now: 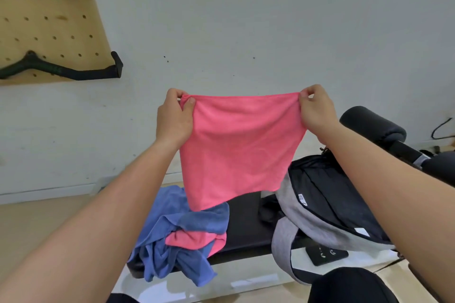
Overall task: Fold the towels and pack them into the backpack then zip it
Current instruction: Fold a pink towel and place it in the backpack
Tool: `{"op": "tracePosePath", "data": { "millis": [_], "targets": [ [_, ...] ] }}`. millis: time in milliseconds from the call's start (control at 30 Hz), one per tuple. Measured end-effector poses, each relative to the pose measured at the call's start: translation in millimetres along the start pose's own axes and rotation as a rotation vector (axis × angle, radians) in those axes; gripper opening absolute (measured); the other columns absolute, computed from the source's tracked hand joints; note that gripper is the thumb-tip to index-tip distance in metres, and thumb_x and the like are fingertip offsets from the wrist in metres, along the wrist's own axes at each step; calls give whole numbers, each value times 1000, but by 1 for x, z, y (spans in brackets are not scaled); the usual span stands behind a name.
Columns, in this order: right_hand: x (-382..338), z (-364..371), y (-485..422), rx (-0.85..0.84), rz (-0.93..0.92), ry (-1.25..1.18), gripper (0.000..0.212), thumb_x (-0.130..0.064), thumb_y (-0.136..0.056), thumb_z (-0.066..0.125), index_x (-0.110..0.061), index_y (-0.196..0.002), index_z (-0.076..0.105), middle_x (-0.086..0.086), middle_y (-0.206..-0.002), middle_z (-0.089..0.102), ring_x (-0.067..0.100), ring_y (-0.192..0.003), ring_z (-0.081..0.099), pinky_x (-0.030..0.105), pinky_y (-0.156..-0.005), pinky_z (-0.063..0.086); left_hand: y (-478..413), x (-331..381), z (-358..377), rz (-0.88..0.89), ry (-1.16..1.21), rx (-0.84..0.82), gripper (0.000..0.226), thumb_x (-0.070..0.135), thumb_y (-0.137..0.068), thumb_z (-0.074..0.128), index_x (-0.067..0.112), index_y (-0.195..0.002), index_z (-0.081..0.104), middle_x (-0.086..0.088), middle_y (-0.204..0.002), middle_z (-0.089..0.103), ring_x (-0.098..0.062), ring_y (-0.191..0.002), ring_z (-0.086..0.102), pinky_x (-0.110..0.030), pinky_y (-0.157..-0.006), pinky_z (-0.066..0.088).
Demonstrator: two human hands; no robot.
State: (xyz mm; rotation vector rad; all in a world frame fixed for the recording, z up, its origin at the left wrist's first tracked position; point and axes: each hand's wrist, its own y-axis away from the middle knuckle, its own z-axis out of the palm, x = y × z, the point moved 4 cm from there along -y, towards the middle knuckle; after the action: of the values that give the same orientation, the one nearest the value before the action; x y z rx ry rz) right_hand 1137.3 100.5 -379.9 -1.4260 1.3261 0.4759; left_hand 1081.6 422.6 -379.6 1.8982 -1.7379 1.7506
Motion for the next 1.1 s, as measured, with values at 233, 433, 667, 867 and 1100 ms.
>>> {"op": "tracePosePath", "data": {
  "millis": [233, 433, 667, 867, 1100],
  "targets": [
    [18, 16, -7, -36, -3, 86, 26, -25, -103, 38, -9, -118, 54, 0, -110, 51, 19, -99, 50, 30, -83, 37, 1, -23, 15, -70, -90, -49, 20, 31, -98, 56, 16, -110, 58, 2, -99, 60, -18, -89, 55, -26, -78, 37],
    [85, 60, -17, -103, 71, 258, 19, -30, -101, 40, -17, -109, 52, 5, -106, 59, 27, -97, 55, 39, -83, 45, 11, -82, 62, -171, -258, -160, 18, 38, -95, 58, 23, -103, 61, 7, -92, 61, -21, -89, 59, -33, -78, 46],
    [135, 84, -20, -86, 104, 199, 9, -22, -95, 52, -20, -95, 61, 5, -83, 66, 24, -78, 63, 30, -69, 45, 28, -118, 112, -251, -93, -264, 6, 20, -90, 66, 22, -86, 62, 1, -79, 70, -16, -57, 71, -39, -74, 60],
    [144, 77, 2, -146, 245, -146, 14, -13, -95, 51, -16, -82, 58, 12, -82, 65, 25, -66, 68, 43, -69, 60, 46, -128, 109, -257, -46, -320, 7, 28, -79, 68, 21, -81, 67, 1, -77, 73, -20, -77, 71, -39, -80, 59],
    [161, 54, 59, -178, 300, 62, 37, -29, -90, 55, -4, -66, 67, 8, -68, 69, 23, -62, 69, 44, -66, 62, 108, -123, 83, -146, -158, -424, 9, 21, -76, 75, 24, -69, 70, 15, -66, 68, 3, -65, 63, -11, -64, 43]
  ]
}}
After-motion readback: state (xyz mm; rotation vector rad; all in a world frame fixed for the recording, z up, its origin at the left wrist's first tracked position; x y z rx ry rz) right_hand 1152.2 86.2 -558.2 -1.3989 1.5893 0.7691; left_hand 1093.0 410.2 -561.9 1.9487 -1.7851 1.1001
